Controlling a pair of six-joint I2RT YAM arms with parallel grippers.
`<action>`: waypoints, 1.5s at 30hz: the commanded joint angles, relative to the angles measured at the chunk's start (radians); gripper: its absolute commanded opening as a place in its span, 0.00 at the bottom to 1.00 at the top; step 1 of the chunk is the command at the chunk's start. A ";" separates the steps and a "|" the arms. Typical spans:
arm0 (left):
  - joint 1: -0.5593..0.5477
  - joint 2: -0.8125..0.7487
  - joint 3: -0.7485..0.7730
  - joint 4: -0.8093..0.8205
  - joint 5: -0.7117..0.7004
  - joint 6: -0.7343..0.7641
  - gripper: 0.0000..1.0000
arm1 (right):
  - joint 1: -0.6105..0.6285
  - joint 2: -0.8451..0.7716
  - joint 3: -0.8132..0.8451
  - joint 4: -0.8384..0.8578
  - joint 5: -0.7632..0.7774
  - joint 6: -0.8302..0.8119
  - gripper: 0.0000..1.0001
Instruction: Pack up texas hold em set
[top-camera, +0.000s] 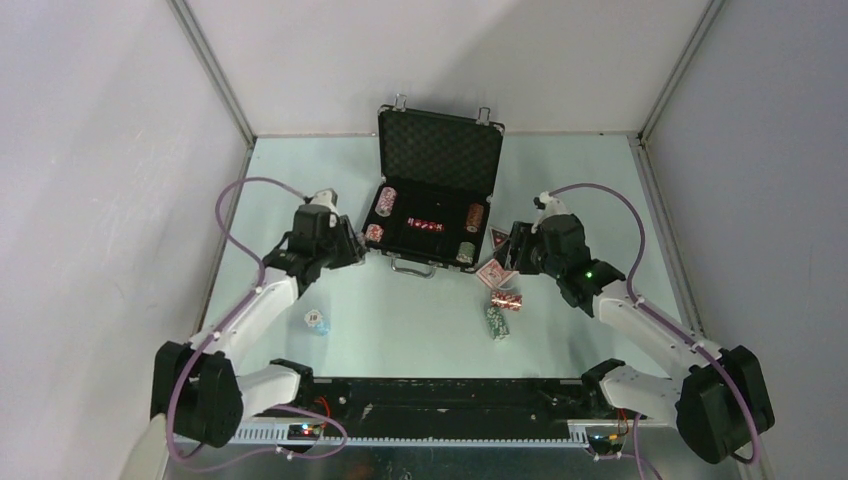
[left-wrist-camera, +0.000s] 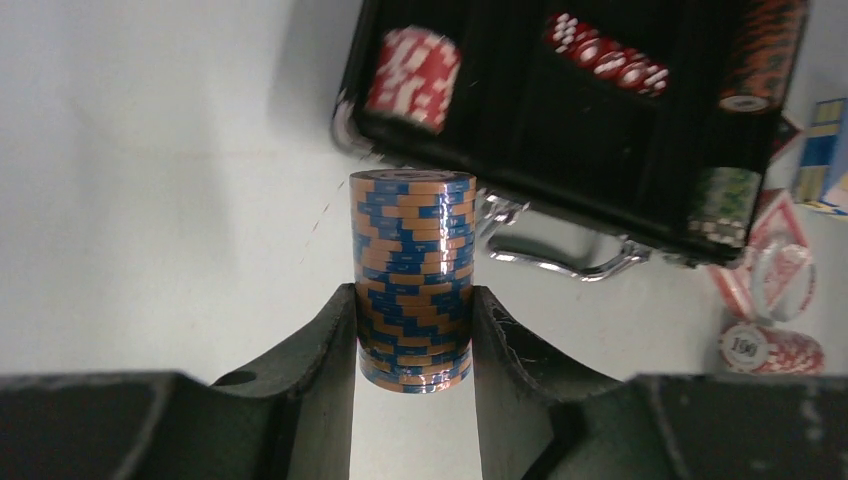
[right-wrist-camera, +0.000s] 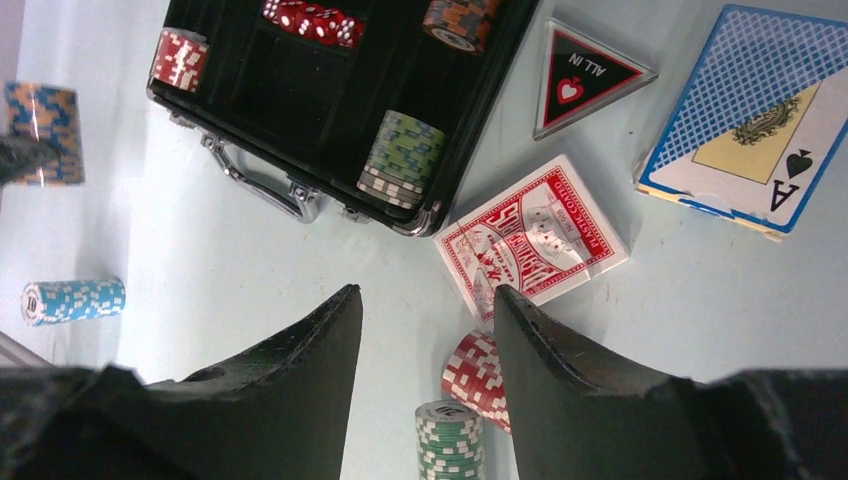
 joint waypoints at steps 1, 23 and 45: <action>-0.005 0.085 0.130 0.151 0.089 0.077 0.25 | 0.009 -0.055 0.002 0.015 -0.017 -0.025 0.54; -0.098 0.764 0.868 -0.095 -0.009 0.484 0.18 | 0.014 -0.277 -0.009 -0.092 0.042 -0.073 0.52; -0.099 0.944 1.008 -0.127 -0.023 0.438 0.37 | 0.017 -0.299 -0.064 -0.155 0.054 -0.048 0.57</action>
